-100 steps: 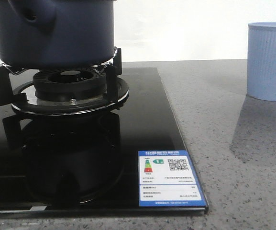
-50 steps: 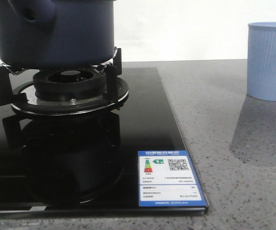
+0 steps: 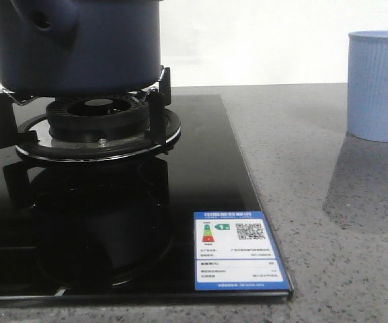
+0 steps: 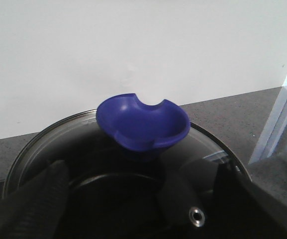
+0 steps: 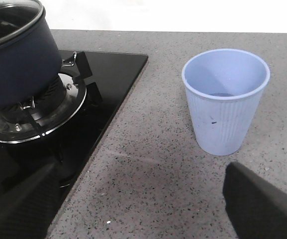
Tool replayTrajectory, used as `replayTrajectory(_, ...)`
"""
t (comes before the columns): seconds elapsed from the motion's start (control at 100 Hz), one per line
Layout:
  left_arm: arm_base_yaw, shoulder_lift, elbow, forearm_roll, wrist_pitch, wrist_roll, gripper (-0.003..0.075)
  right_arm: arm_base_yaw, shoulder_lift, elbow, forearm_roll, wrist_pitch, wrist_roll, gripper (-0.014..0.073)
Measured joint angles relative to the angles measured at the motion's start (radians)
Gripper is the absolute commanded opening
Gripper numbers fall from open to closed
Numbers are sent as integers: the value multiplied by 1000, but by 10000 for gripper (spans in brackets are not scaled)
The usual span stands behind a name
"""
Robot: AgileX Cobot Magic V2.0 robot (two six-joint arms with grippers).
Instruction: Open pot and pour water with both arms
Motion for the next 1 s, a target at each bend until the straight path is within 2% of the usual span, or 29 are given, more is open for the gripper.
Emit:
replayTrajectory(0.54,0,227,-160,12,-34,0,554,0,0,0,0,2,0,606)
replayTrajectory(0.63,0,231,-164,14,-34,0,512,0,0,0,0,2,0,605)
replayTrajectory(0.78,0,231,-166,15,-36,0,382,2,0,0,0,2,0,605)
replayTrajectory(1.0,0,231,-166,17,-36,0,371,2,0,0,0,2,0,606)
